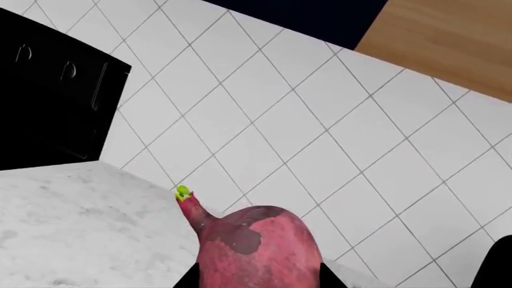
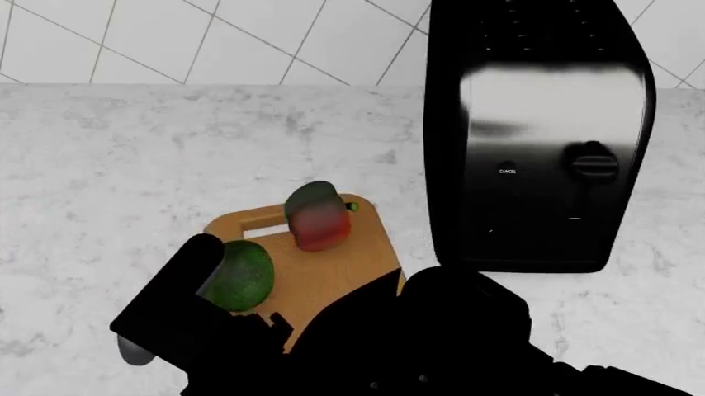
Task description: Place the avocado, onion, tomato and bell pepper on the cutting board.
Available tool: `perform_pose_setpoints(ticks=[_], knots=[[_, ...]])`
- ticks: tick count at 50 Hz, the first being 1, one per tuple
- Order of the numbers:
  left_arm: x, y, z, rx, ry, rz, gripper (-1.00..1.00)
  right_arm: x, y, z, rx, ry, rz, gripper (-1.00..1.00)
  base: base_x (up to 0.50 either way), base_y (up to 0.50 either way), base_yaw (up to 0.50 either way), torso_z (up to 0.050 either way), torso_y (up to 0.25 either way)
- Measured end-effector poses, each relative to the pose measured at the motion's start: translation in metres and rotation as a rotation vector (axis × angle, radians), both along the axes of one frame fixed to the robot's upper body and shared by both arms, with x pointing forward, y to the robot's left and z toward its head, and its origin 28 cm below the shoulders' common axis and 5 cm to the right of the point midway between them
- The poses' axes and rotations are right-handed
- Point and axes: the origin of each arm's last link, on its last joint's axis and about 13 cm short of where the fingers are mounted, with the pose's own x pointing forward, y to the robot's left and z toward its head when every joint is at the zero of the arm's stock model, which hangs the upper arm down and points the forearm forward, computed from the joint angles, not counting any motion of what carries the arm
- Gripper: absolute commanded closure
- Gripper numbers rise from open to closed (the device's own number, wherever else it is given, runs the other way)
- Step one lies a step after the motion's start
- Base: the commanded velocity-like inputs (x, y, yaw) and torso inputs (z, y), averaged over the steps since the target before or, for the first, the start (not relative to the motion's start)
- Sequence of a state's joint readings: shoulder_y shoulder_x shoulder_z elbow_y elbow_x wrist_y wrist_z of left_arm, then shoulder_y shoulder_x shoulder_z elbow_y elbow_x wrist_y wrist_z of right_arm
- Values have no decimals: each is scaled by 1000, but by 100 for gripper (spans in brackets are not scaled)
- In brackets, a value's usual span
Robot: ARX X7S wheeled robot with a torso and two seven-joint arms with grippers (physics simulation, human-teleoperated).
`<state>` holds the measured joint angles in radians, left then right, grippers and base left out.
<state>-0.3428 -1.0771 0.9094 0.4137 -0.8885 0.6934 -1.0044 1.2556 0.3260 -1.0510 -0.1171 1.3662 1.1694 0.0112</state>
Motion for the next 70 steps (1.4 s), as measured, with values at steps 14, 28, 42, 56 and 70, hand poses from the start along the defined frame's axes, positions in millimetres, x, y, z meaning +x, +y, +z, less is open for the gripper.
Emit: perform_pose_setpoints(ticks=[14,28,42,56,70], knots=[[0,0,0,2,1,0,100,2,1,-8,-13,18,-9,-100,0,0,0,0,0],[0,0,0,3,1,0,100,3,2,-11,-17,30,-13,100,0,0,0,0,1],[0,0,-1,4,3,0,100,2,2,-10,-19,22,-18,100,0,0,0,0,0],[-1,-2,0,7,-1,-9,100,-7,-2,29,92,-133,-36,100,0,0,0,0,0],[-2,-6,0,17,-1,-29,100,-6,-21,49,165,-236,-150,100,0,0,0,1,0]])
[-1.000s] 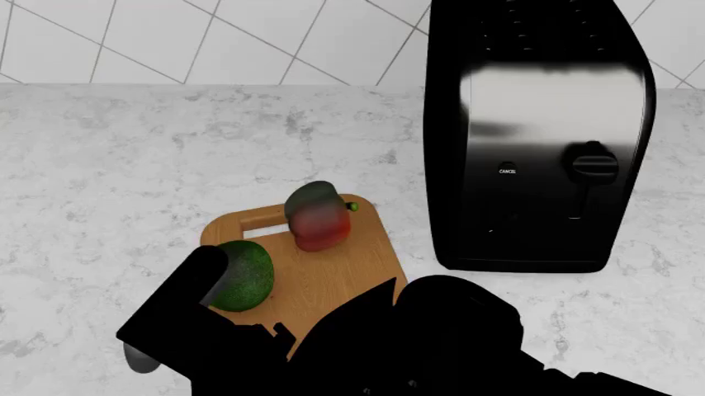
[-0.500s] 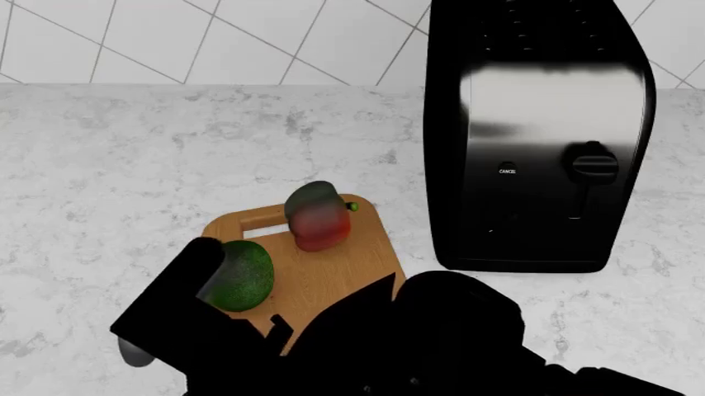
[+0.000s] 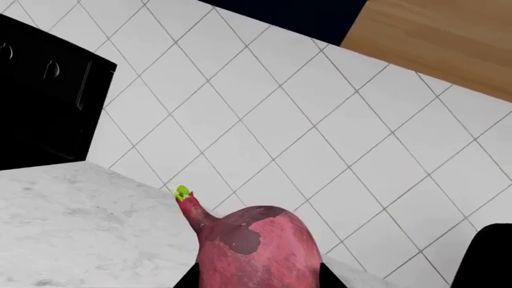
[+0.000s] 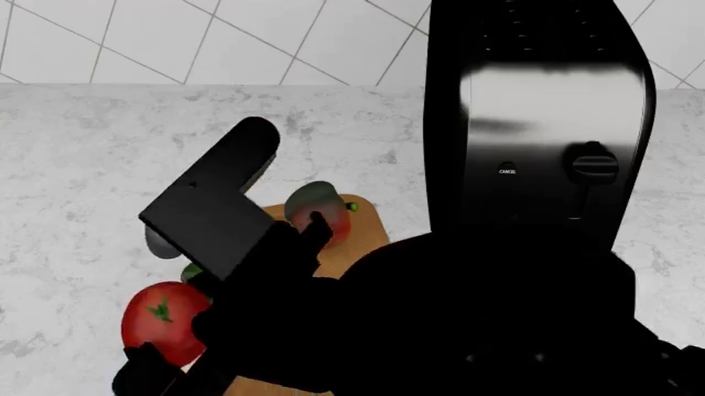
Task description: Place the avocado, onion, tomato and bell pepper on the cutting board.
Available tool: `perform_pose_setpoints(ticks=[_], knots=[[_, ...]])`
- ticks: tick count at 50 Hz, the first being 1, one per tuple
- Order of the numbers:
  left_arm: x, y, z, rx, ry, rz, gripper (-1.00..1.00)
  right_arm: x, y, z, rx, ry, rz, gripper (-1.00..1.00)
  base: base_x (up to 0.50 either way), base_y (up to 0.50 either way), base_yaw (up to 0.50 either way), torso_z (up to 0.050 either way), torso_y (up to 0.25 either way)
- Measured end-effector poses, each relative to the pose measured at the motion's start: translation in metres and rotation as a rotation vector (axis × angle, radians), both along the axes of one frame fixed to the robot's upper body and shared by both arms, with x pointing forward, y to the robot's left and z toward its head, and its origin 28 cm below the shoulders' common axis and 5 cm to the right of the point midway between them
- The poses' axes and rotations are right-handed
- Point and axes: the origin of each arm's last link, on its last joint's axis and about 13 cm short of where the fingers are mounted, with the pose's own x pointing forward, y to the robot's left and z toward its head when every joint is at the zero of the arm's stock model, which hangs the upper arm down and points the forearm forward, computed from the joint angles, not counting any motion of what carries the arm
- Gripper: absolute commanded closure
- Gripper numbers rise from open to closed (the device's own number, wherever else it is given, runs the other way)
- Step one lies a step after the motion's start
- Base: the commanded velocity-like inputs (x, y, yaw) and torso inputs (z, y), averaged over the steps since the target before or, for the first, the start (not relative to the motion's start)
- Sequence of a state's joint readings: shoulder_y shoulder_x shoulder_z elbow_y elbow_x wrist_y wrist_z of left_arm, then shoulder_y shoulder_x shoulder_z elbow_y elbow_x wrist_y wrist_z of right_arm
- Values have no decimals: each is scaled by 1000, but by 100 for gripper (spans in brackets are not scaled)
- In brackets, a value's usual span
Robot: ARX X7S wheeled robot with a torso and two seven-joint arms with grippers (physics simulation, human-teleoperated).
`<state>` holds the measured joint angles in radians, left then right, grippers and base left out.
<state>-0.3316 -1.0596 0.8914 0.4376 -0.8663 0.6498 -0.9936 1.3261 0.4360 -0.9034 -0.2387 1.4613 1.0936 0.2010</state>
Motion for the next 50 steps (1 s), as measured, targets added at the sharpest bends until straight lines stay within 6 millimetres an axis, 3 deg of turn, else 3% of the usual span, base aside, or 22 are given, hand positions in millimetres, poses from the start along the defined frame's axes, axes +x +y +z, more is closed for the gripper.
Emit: perform_pose_setpoints(ticks=[29,50], knots=[[0,-2,-1,7,5,-11,100,0,-55,7,12,-52,-325,100,0,0,0,0,0],[0,-4,-2,11,6,-16,100,-1,-73,-6,-28,6,-451,100,0,0,0,0,0]])
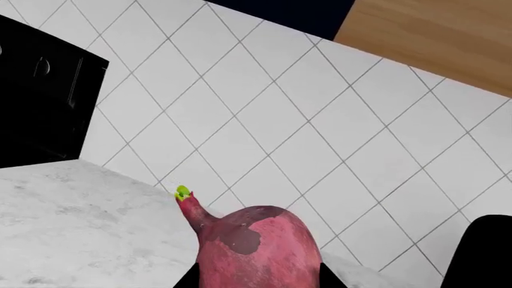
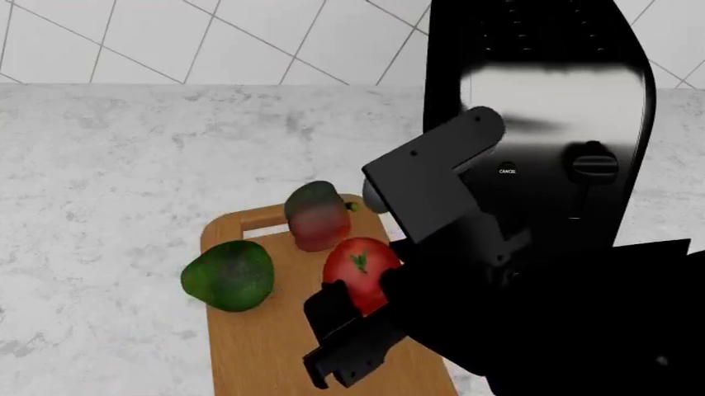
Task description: Place the avocado, onion, tomato and bell pepper on the cutting board.
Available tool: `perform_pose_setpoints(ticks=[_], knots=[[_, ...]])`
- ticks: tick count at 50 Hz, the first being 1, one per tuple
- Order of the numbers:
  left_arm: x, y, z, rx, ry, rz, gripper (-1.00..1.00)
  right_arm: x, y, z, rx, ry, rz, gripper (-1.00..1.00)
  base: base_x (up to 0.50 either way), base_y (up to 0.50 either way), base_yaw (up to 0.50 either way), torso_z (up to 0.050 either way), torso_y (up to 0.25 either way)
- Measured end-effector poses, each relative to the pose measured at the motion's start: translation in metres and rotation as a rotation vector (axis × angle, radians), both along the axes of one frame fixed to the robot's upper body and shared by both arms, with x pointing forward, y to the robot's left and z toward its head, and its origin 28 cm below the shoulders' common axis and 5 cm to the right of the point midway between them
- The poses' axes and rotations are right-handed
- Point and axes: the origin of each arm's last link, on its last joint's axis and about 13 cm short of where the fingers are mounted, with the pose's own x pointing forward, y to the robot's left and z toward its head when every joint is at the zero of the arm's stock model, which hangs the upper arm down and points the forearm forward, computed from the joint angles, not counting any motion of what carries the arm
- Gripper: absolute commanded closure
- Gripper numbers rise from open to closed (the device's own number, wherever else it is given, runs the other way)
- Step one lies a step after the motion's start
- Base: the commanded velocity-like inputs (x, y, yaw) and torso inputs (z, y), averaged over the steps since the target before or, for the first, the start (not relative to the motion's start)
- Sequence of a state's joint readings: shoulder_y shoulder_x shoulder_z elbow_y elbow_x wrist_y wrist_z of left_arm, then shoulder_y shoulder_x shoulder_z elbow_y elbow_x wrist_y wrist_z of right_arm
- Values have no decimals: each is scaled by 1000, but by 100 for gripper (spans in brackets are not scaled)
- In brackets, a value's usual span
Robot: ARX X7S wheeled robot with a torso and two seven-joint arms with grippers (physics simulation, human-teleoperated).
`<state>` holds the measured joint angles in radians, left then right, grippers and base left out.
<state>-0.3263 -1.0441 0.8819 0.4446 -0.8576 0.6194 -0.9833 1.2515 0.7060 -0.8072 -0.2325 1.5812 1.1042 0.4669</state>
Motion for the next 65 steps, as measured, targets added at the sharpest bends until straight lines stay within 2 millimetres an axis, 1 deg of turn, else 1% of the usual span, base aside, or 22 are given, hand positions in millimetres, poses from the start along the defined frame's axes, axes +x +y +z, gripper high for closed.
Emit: perform_pose_setpoints(ticks=[32,49,65], knots=[[0,-1,-2,5,4,-3,100,4,0,-28,-24,101,-17,100,0,0,0,0,0],[0,-1,-3,7,4,-4,100,3,-1,-36,-34,132,-26,100,0,0,0,0,0],[1,-2,-3,8,7,-4,100,3,-2,-39,-42,149,-37,100,0,0,0,0,0]])
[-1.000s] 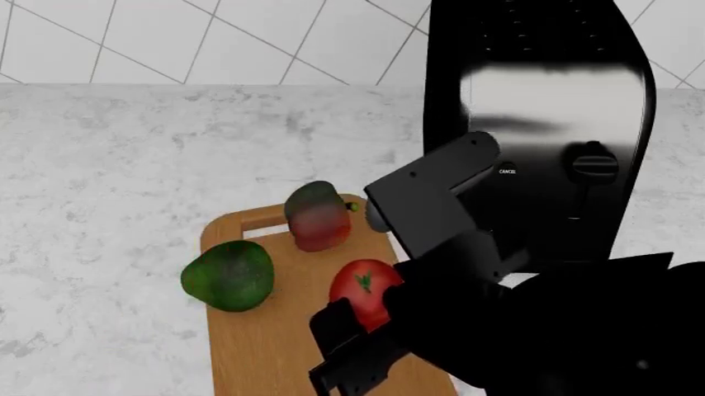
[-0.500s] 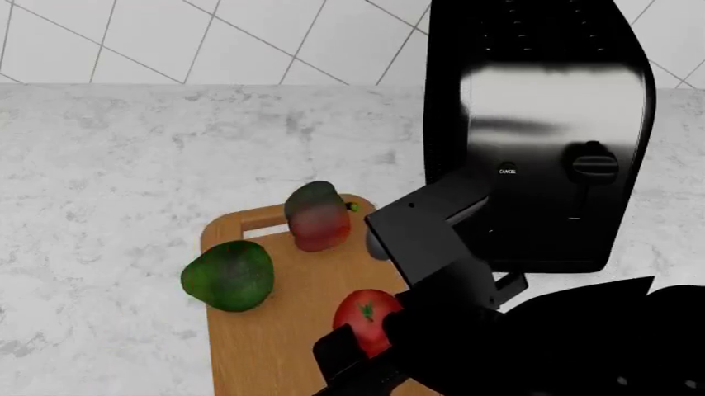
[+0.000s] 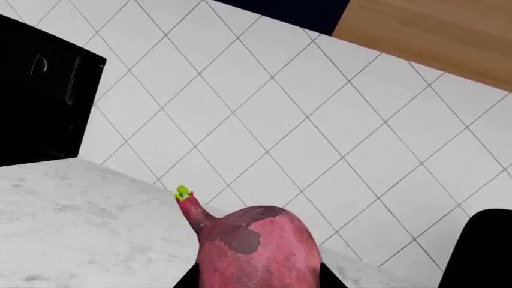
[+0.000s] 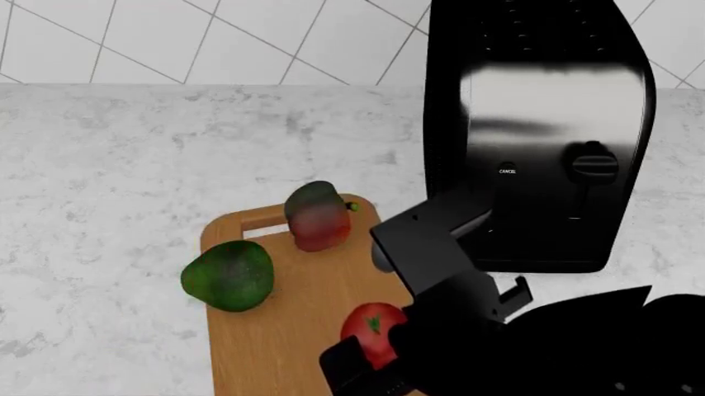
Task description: Place the avocado, onion, tomato and bell pepper on the cutting board.
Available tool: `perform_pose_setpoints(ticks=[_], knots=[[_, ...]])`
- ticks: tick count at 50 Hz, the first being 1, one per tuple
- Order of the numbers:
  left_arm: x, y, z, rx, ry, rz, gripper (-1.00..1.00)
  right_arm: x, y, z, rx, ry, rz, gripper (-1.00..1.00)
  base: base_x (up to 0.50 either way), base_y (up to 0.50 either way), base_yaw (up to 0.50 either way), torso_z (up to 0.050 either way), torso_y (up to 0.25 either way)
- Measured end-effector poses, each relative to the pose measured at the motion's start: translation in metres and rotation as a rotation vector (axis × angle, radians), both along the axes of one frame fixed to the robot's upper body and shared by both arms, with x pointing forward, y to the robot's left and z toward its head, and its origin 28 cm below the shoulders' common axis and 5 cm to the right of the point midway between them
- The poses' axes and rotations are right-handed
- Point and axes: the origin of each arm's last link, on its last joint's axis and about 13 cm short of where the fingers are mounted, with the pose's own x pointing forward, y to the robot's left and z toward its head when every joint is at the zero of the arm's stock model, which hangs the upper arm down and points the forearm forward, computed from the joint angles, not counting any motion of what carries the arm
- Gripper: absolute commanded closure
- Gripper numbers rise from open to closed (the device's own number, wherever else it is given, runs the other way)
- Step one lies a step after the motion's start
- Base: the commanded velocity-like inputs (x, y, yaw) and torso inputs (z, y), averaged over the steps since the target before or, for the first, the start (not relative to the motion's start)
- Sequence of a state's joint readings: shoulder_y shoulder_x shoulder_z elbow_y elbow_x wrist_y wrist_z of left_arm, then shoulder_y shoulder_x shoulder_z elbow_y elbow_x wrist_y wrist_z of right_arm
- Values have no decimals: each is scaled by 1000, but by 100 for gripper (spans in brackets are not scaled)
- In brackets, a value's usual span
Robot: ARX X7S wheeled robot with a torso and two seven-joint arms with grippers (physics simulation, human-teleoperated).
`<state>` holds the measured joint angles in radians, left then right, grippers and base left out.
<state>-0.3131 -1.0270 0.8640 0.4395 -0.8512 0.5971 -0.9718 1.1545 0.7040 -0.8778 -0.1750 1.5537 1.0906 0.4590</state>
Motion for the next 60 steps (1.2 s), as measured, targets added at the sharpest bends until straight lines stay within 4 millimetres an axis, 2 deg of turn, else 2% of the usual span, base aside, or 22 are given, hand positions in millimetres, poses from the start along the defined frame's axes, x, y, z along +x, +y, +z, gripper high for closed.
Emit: perform_pose_setpoints(ticks=[9,10,27,44,60], knots=[[0,0,0,2,1,0,100,-1,0,-3,-7,10,-3,100,0,0,0,0,0],[0,0,0,2,1,0,100,-1,0,-3,-8,12,-3,-100,0,0,0,10,0],[0,-1,0,6,0,-2,100,-1,-2,-3,-17,5,-3,-100,0,0,0,0,1],[-1,-3,0,13,-1,-11,100,-7,-1,24,18,-91,-3,-100,0,0,0,0,0],[-18,-39,4,131,23,-197,100,-30,-9,40,146,-360,-89,-100,0,0,0,0,0]])
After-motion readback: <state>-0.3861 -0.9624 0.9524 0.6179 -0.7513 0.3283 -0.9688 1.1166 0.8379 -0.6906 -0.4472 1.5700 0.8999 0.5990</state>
